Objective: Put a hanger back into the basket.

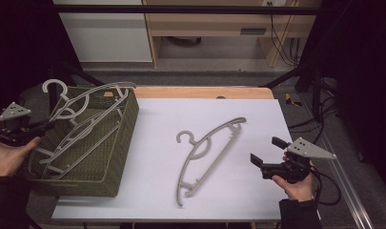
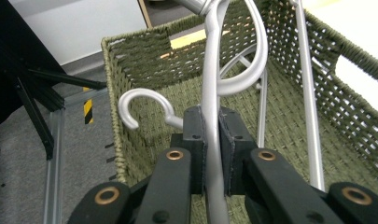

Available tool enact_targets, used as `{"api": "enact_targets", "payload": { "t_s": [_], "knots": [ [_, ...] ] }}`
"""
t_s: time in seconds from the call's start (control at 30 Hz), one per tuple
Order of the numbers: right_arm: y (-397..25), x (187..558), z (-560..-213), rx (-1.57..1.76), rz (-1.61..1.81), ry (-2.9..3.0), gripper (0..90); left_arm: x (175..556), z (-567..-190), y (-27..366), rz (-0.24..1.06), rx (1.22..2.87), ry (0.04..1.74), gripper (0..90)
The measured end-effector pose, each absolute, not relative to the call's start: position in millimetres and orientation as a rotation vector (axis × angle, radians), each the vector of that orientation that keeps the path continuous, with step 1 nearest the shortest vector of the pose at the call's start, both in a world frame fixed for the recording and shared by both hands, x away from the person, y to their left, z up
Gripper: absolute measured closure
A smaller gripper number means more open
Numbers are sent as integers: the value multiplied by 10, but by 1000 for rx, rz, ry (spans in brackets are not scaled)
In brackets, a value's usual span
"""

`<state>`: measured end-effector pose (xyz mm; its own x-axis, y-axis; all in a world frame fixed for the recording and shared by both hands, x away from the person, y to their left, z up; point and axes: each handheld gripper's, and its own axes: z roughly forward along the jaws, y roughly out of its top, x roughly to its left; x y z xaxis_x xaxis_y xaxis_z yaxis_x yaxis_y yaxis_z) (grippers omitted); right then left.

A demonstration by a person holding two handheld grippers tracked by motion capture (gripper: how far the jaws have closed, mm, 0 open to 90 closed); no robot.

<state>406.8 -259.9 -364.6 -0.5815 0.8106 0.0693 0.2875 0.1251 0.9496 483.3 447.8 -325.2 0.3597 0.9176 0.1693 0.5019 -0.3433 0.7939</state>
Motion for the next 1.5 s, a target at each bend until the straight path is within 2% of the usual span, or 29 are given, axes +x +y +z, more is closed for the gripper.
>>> {"api": "enact_targets", "payload": {
  "t_s": [0.6,0.77,1.2,1.37,1.5],
  "knots": [
    [-2596,4069,-3645,1057,1464,1938,27,4828,-3394,4640,855,2022,1273,824],
    [-2594,4067,-3643,1055,1464,1938,27,4899,-3504,4543,831,2073,1269,824],
    [-2586,4069,-3642,1057,1462,1935,27,4972,-3860,4454,723,2128,1380,816],
    [-2580,4068,-3643,1053,1465,1935,27,5029,-3921,4381,682,2232,1424,786],
    [-2591,4064,-3639,1053,1463,1937,27,5021,-3908,4356,671,2234,1427,726]
  ]
}}
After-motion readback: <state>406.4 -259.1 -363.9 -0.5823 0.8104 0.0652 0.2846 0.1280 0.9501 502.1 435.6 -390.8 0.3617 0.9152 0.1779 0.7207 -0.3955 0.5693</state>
